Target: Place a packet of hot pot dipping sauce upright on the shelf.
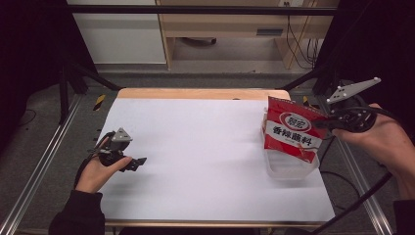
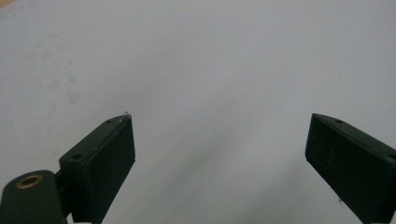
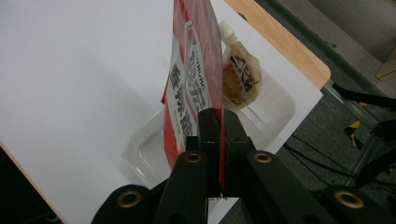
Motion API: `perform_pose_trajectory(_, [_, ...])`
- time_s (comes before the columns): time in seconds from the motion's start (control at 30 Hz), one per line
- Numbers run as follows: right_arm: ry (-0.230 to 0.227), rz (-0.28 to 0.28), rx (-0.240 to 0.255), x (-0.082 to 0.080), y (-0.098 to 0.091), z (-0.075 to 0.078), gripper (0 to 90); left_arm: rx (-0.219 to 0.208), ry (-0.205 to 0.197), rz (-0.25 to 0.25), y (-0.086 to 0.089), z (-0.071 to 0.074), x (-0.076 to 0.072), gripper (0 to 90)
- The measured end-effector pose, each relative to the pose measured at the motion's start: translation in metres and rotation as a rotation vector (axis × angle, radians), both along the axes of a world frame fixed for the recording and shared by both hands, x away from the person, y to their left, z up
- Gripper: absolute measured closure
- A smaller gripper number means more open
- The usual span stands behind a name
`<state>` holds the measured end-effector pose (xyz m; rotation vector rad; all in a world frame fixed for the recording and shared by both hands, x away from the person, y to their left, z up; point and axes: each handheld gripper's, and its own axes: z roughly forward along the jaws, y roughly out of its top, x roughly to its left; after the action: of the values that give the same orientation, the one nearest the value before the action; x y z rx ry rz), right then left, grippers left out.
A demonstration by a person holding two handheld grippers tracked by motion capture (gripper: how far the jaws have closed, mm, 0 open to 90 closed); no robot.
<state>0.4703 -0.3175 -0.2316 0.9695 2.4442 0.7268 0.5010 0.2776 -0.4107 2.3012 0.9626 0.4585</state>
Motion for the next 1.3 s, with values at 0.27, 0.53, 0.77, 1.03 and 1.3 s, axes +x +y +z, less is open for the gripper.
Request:
perform_pose_trajectory(0.27, [0.002, -0.034, -0.003, 0.002, -0.009, -0.007, 90.0, 0.005, 0.002, -0.002, -0.001, -0.001, 0.0, 8.5])
perform_pose_trajectory(0.53, [0.026, -0.04, 0.01, 0.007, -0.007, -0.02, 90.0, 0.007, 0.003, -0.003, -0.001, -0.001, 0.0, 8.4])
perform_pose_trajectory(0.77, [0.061, -0.046, 0.009, 0.011, -0.006, -0.033, 89.9, 0.008, 0.006, -0.003, -0.001, -0.001, 0.0, 8.5])
perform_pose_trajectory(1.03, [0.096, -0.053, 0.008, 0.01, -0.011, -0.043, 89.8, 0.003, 0.004, -0.001, 0.0, -0.001, 0.0, 8.4])
perform_pose_trajectory(1.3, [0.116, -0.077, 0.027, 0.006, -0.022, -0.055, 89.6, 0.012, 0.014, -0.005, -0.002, -0.005, 0.001, 8.4])
